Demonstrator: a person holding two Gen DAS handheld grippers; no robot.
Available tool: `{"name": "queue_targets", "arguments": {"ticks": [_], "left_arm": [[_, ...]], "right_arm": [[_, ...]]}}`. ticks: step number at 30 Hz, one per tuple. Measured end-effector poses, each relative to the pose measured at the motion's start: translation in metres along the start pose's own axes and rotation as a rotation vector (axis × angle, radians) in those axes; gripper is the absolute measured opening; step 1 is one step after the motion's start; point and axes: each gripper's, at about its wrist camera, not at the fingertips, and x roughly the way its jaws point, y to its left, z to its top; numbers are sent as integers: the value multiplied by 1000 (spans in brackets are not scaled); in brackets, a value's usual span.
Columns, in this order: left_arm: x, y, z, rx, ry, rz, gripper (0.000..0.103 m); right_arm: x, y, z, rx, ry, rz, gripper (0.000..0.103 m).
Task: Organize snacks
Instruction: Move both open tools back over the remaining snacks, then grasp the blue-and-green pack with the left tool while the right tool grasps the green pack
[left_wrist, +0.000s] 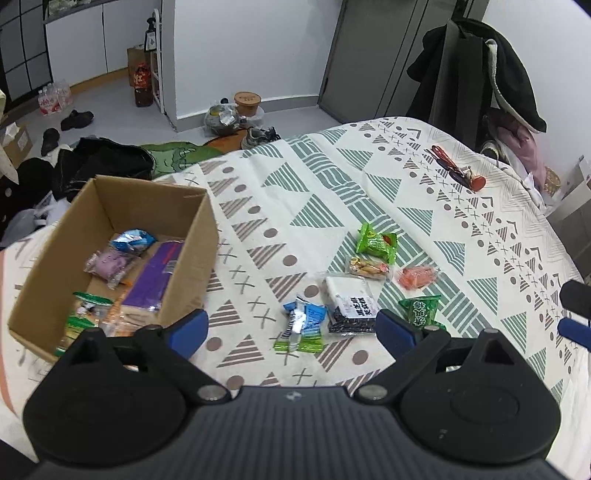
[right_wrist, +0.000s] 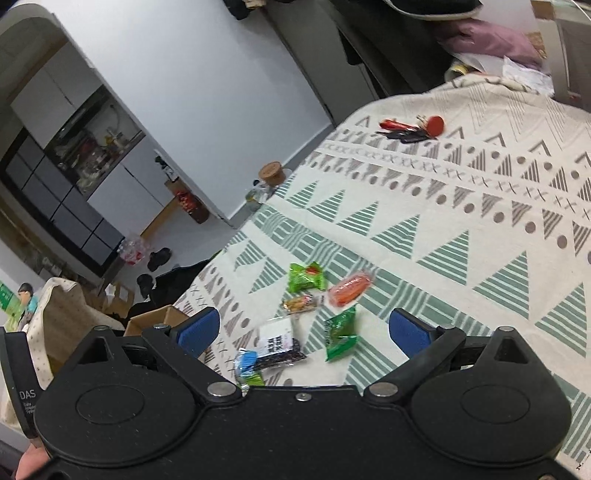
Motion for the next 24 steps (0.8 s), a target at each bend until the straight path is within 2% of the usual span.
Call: {"name": "queue_targets", "arguments": {"ticks": [9,11,13,16,24], "left_arm": [[28,-4,0,-13,7,-35,92],[36,-4,0,-16,11,-35,88],[45,-3,0,-20,24,-34,78],[60,-2,-1,-26,50,-32,68],[99,7,-4,-50,107,-20,57]], "right_arm": [[22,-10,-2,13,38,-27,97],[30,-11,-4,10,55,-29,93],[40,-12,-5,6,74,-38,90],[56,-11,-8,5,110,-58,88],[92,-12,-12,-14,174,-98,84]]}}
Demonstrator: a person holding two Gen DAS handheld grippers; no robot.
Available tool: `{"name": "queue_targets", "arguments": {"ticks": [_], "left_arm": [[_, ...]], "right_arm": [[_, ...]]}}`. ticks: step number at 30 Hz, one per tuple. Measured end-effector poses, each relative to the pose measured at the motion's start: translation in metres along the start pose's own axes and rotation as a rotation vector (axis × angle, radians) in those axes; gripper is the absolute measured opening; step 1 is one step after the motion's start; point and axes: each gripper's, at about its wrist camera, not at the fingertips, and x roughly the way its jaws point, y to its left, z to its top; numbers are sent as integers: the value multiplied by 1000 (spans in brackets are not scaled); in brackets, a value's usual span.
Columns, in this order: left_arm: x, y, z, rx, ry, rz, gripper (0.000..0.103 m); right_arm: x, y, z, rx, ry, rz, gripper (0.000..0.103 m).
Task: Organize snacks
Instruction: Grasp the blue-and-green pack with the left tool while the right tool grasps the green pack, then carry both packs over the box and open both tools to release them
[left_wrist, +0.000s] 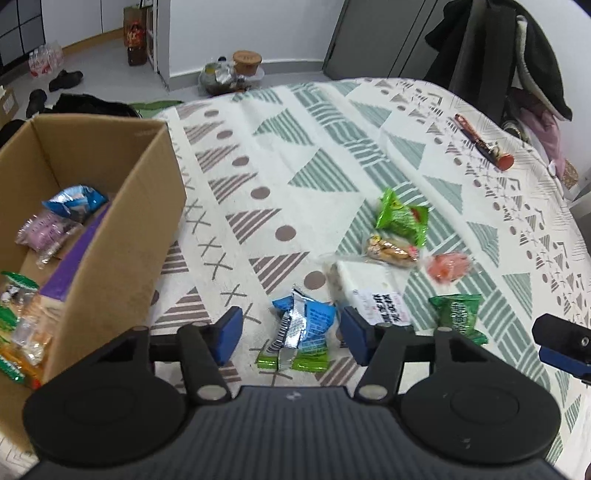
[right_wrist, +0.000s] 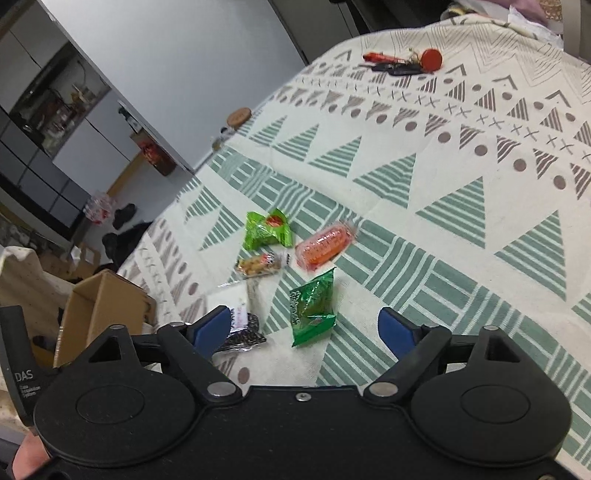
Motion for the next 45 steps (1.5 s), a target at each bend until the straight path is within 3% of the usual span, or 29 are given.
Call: {"name": "queue_targets", "arguments": {"ticks": [12,14,17,20,22,24,45], "left_arm": [[29,4,-3,-15,52,-13,56],[30,3,-2,-14,53,-18,53],[32,2,0,-11,59,-39,38],[32,3,1,-24,63,-59,31],[32,4,2,-30,64,-68,29],[29,5,2,-33,63,-73,26],[-56,10,-1,-16,-73,-34,25]], "right_arm": [[41,4,4,-15,60,-43,79],[46,6,3,-20,64,-51,78],[55,8,2,-24,65,-71,73],[59,10,1,-50,66,-99,63],[59,10,-1,-66,72,-108,34],[56,10,-2,-54,80,-83,29],[-9,56,-3,-141,-78,51,28]]}}
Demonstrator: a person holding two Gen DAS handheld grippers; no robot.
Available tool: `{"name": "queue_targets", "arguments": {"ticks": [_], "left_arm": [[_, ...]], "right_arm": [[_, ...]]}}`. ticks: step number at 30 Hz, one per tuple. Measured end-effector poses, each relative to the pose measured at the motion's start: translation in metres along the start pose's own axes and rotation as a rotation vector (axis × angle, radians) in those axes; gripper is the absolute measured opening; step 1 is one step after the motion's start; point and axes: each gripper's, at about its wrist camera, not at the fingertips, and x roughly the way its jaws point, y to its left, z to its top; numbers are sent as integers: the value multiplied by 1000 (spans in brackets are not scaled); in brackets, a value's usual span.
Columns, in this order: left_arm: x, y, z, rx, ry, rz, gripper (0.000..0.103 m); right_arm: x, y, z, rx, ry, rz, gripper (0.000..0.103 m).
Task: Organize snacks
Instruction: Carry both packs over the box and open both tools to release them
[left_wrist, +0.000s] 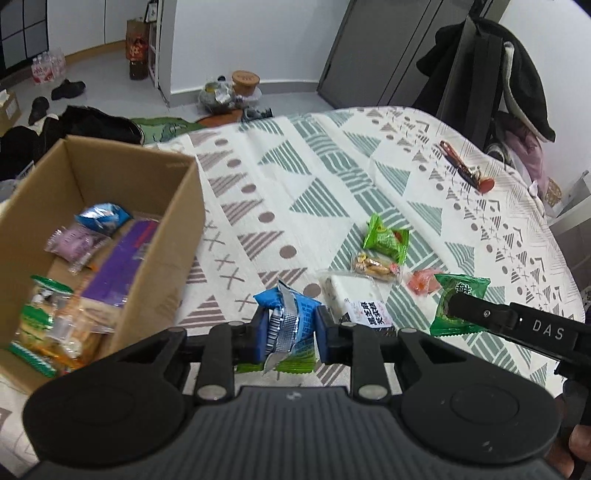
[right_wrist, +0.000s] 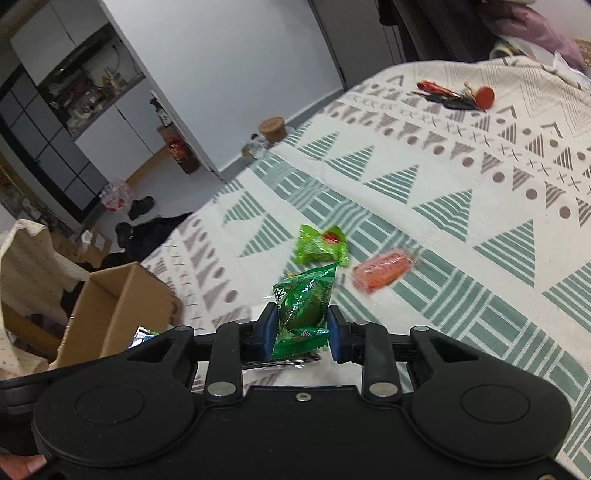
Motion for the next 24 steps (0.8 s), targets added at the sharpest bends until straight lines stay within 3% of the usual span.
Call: {"name": "queue_targets", "arguments": {"ticks": [24], "left_arm": [[-91,40,10,-39,-149,69,25]], "right_arm": [[-33,87,-15,-115,-90,164,28]]}}
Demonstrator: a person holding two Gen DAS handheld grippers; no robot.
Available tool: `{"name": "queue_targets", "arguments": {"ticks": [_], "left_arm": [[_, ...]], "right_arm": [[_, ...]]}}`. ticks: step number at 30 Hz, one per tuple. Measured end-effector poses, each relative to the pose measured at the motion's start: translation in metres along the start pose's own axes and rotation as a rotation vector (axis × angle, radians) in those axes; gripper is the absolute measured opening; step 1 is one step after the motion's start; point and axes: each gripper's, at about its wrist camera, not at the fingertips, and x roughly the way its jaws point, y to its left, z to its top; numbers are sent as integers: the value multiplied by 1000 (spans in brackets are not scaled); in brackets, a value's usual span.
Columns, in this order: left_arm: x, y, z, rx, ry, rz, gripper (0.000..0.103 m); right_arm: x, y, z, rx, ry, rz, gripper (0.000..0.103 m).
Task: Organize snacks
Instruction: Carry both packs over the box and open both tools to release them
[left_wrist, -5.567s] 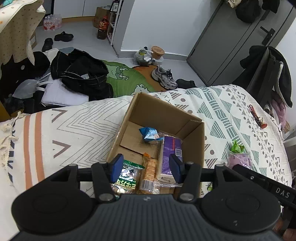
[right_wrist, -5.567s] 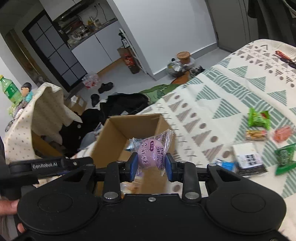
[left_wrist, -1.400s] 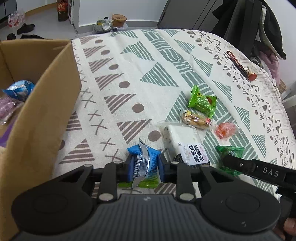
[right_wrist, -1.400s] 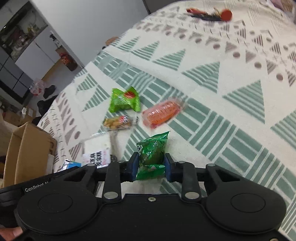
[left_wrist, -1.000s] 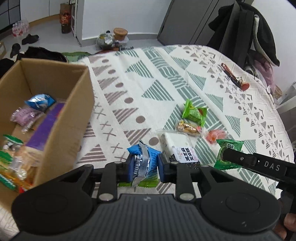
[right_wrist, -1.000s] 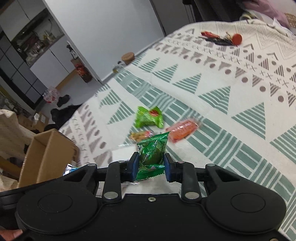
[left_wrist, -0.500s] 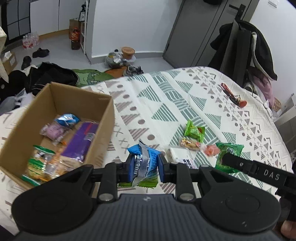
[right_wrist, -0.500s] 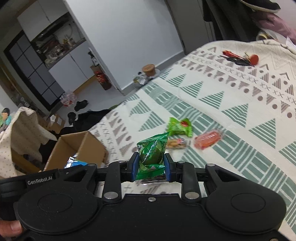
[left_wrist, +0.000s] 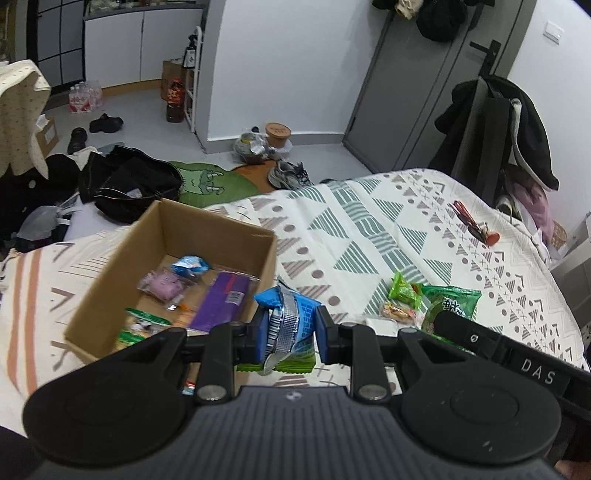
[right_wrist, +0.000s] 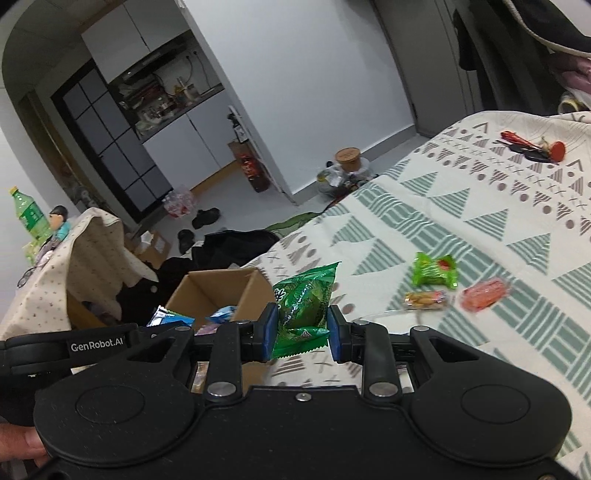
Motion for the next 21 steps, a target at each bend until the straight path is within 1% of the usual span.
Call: {"name": "queue_targets", "arguments": {"ticks": [11,21], "left_arm": [[-23,39,6,-43,-27,29,25],[-17,75,9,-104,-12,48,25]], "right_arm": [[6,39,-11,-53,9,39,28],[20,67,-19,-86,16,78,28]]}}
